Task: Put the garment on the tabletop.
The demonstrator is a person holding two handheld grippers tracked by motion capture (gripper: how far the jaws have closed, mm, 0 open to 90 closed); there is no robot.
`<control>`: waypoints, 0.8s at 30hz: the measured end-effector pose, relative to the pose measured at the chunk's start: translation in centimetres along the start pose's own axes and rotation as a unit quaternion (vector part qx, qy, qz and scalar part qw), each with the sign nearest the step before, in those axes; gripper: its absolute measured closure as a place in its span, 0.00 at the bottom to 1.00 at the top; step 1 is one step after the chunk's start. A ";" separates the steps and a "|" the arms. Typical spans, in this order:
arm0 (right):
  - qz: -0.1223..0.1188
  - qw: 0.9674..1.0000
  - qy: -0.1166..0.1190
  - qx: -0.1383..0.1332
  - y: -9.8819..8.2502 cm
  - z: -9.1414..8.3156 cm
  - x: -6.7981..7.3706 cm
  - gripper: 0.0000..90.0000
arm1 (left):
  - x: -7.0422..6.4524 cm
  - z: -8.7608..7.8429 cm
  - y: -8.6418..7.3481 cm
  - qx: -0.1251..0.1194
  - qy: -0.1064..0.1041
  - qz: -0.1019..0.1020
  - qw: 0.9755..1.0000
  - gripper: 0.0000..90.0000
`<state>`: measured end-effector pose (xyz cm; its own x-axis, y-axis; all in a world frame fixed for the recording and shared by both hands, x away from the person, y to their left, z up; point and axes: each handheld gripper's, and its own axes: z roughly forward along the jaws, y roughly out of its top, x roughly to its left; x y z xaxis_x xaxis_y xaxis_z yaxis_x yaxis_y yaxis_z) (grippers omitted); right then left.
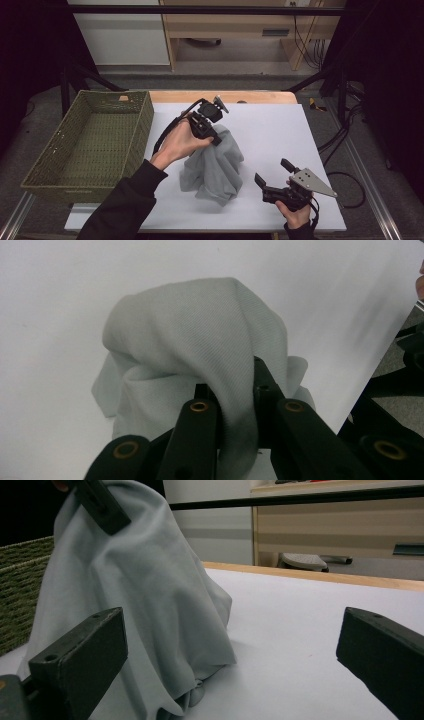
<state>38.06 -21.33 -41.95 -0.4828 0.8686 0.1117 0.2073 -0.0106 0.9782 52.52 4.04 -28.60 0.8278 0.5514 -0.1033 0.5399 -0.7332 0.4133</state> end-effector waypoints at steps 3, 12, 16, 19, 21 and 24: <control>0.000 1.000 0.001 0.000 0.0 0.0 0.0 0.00 | 0.0 0.8 -0.2 0.002 -0.005 0.001 1.000 0.92; 0.006 1.000 0.003 0.001 -0.1 0.1 0.1 0.00 | -0.3 3.0 -0.9 0.016 -0.017 0.010 1.000 0.91; 0.001 1.000 0.002 0.000 -0.1 0.2 0.0 0.00 | -0.6 3.3 -1.0 0.020 -0.010 0.021 1.000 0.81; 0.002 1.000 0.001 0.006 -0.1 0.2 0.0 0.00 | -0.8 3.1 -1.0 0.007 -0.003 0.031 0.999 0.65; 0.002 1.000 0.002 0.007 -0.2 0.2 0.0 0.00 | -0.9 2.8 -1.0 -0.006 -0.001 0.033 0.999 0.51; 0.004 1.000 0.001 0.006 -0.2 0.2 0.0 0.00 | -0.8 2.3 -1.1 -0.023 -0.004 0.031 0.999 0.34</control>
<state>38.19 -21.20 -42.13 -0.4835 0.8670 0.1203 0.2220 -0.0115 0.9750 51.63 3.48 -31.01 0.8607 0.5022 -0.0837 0.4804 -0.7466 0.4603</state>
